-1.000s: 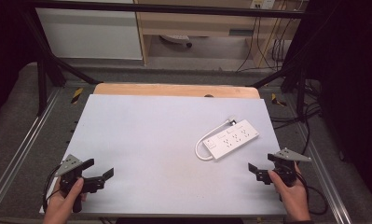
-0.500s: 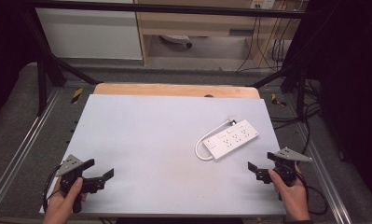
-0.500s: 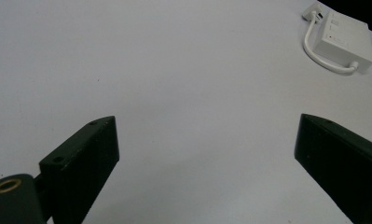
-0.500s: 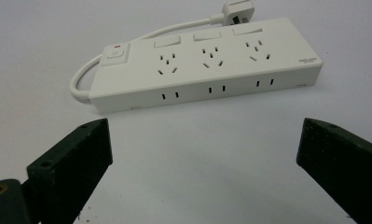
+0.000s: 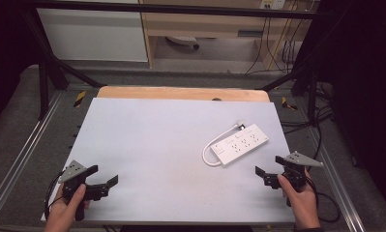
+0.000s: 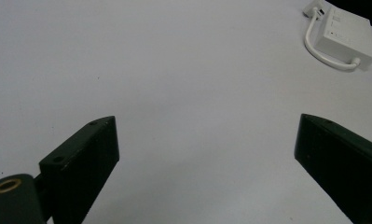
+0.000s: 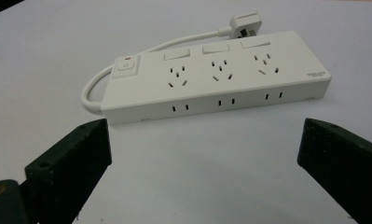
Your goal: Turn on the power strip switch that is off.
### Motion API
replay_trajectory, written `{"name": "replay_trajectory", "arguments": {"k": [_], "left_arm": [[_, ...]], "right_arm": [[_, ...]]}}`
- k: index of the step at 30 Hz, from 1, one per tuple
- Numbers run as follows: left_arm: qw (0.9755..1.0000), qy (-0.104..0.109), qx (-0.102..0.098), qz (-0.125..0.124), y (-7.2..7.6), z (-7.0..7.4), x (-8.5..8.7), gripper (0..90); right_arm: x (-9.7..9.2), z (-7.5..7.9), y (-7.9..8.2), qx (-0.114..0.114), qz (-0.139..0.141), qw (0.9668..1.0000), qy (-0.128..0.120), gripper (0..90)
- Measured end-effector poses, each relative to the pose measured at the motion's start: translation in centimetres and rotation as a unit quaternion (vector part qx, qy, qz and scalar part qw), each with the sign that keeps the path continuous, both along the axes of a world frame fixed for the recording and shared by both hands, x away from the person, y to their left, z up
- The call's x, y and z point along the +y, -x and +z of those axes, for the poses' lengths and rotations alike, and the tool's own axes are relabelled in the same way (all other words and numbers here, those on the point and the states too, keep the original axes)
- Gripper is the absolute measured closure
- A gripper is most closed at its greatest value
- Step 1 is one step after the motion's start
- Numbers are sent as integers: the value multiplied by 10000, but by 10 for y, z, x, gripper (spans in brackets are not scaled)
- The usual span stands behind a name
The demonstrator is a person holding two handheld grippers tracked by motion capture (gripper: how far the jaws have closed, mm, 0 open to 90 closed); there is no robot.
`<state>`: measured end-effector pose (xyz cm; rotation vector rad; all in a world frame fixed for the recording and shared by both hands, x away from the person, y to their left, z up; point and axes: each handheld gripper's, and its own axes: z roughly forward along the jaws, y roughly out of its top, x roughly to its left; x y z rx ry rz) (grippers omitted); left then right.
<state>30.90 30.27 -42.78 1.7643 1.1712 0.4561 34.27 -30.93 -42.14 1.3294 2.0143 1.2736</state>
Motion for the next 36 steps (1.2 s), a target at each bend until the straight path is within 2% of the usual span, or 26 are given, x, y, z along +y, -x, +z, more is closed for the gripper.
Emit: {"name": "replay_trajectory", "arguments": {"k": [5,16,23,26,30,36], "left_arm": [[10000,-2,2,-11,0,0,0,64],[10000,-36,24,-1,0,-1,-1,64],[10000,-36,44,21,0,-2,0,64],[10000,-32,75,34,0,-2,0,64],[9999,-37,119,104,-1,-3,1,64],[9999,-38,78,54,-1,-3,1,65]], "right_arm": [[0,2,1,-58,-20,10000,-58,31],[4,9,-3,-92,-1,10000,11,30],[-1,18,-7,-72,-72,9999,-28,31],[-2,20,-10,-22,-51,10000,56,32],[-2,21,-13,22,-61,10000,43,34],[0,26,-20,25,-43,9999,91,33]]}}
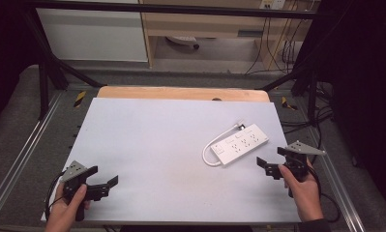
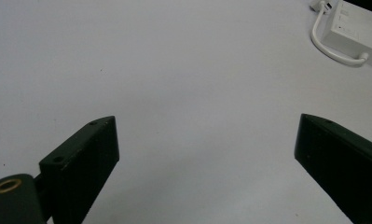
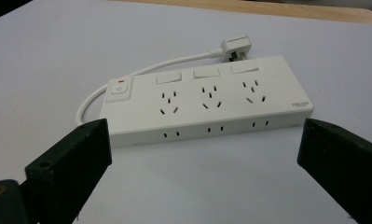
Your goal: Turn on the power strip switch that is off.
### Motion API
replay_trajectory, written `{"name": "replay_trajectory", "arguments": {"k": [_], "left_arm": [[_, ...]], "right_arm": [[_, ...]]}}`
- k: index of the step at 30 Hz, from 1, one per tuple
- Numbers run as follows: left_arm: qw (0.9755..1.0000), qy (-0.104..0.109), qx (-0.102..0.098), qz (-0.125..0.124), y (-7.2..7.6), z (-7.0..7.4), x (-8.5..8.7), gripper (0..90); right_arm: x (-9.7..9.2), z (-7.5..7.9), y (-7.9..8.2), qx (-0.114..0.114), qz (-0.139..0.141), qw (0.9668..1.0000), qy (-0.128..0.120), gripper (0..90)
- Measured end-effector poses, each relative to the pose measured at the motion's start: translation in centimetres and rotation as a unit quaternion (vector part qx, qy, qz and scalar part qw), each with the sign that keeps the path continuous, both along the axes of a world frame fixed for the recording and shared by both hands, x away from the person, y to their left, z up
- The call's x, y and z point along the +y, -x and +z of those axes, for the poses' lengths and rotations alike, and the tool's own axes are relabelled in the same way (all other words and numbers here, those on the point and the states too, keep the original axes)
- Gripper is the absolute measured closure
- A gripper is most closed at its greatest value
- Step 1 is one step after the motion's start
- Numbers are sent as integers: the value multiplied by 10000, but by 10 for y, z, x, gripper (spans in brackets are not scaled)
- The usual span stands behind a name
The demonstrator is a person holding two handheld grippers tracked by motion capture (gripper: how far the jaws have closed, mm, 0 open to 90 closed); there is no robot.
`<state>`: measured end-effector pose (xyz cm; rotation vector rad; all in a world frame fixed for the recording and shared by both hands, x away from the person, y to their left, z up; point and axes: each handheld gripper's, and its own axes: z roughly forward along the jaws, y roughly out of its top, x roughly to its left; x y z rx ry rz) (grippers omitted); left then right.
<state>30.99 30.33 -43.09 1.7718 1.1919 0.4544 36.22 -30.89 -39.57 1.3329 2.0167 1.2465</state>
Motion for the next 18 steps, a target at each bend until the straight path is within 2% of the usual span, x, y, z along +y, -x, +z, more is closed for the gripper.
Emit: {"name": "replay_trajectory", "arguments": {"k": [10,11,18], "left_arm": [[10000,-39,18,-1,0,-1,-1,64],[10000,-8,23,14,0,-1,0,64],[9999,3,97,120,-2,-2,2,64]], "right_arm": [[3,14,-11,-36,26,10000,-12,33],[4,15,-14,12,20,10000,-76,34],[5,20,-25,72,16,9999,-93,36]]}}
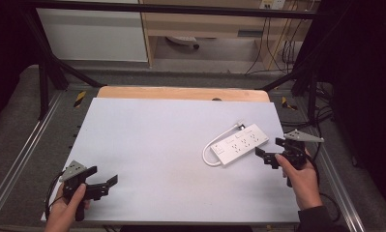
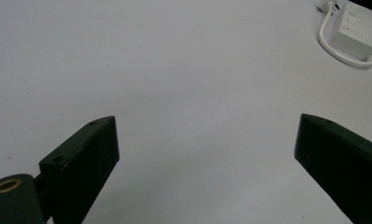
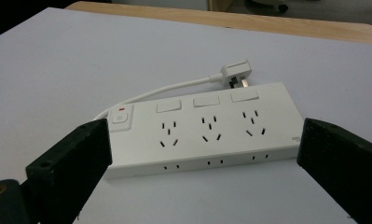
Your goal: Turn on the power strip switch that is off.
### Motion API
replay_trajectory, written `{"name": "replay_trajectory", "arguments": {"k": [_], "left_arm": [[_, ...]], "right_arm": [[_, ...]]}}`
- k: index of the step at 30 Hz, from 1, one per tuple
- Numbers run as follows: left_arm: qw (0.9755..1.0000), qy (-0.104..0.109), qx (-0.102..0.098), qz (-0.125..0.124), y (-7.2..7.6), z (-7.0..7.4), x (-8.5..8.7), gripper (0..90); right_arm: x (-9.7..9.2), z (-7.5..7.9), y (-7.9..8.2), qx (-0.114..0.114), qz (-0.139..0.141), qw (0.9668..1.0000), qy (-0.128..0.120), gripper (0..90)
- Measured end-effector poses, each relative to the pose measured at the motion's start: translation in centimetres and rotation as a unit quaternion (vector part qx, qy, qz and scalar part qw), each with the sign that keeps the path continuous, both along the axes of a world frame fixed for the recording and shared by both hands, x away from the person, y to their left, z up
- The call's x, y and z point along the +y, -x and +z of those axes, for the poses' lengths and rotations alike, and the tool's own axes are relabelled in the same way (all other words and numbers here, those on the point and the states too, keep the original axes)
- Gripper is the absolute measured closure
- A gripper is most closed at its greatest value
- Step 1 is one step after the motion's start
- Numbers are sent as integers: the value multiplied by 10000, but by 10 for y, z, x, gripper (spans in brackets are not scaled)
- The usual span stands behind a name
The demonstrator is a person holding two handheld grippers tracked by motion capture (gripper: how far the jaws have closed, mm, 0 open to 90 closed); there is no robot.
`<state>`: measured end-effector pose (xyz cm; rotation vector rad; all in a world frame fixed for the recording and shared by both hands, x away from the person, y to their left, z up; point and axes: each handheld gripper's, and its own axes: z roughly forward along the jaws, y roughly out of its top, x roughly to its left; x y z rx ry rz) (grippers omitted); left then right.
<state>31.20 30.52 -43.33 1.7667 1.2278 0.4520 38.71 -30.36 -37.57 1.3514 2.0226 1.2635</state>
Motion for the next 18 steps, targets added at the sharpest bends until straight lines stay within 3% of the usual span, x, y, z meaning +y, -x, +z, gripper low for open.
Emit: {"name": "replay_trajectory", "arguments": {"k": [18], "left_arm": [[9999,-79,-60,-104,1,1,-2,65]], "right_arm": [[15,3,-21,51,90,9998,149,35]]}}
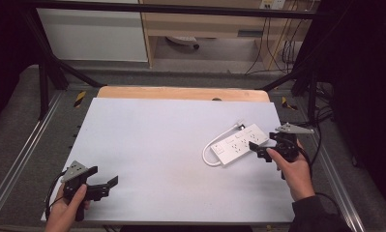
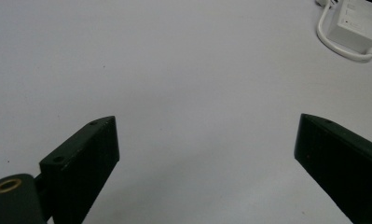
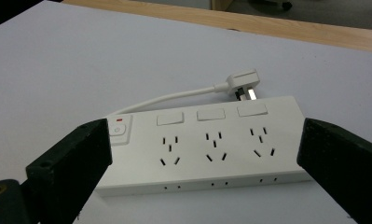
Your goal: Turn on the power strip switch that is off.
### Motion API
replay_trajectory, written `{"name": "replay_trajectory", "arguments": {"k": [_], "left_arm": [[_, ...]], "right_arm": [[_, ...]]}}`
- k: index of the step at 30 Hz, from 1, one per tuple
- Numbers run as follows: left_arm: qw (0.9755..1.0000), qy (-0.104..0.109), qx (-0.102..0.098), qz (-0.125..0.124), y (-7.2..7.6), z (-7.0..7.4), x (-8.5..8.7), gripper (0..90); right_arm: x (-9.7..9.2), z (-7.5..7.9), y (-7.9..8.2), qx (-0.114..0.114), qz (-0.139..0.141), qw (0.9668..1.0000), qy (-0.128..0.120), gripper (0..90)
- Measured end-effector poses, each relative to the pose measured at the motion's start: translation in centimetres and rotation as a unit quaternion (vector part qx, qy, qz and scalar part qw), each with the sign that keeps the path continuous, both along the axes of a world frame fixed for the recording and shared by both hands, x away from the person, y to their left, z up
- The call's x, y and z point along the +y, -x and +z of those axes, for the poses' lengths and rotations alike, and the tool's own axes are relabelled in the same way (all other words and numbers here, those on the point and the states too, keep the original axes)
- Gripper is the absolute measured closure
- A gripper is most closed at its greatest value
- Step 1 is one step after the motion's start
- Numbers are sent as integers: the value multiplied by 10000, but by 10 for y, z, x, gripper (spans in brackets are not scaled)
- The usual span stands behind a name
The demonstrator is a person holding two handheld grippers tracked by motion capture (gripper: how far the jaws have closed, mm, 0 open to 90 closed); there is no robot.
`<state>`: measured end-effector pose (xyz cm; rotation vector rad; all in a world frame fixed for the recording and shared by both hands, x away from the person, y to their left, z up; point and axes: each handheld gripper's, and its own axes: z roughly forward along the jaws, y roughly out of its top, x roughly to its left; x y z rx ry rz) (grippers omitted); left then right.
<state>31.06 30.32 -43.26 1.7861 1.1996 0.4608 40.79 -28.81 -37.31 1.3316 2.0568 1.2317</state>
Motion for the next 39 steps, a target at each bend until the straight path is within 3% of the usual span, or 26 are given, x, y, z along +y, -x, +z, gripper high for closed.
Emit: {"name": "replay_trajectory", "arguments": {"k": [21,39], "left_arm": [[10000,-23,22,-44,0,0,-1,65],[9999,-59,41,-101,0,-1,-2,66]], "right_arm": [[6,17,-22,-117,-95,9999,24,58],[7,22,-37,-161,-201,9997,-36,109]]}}
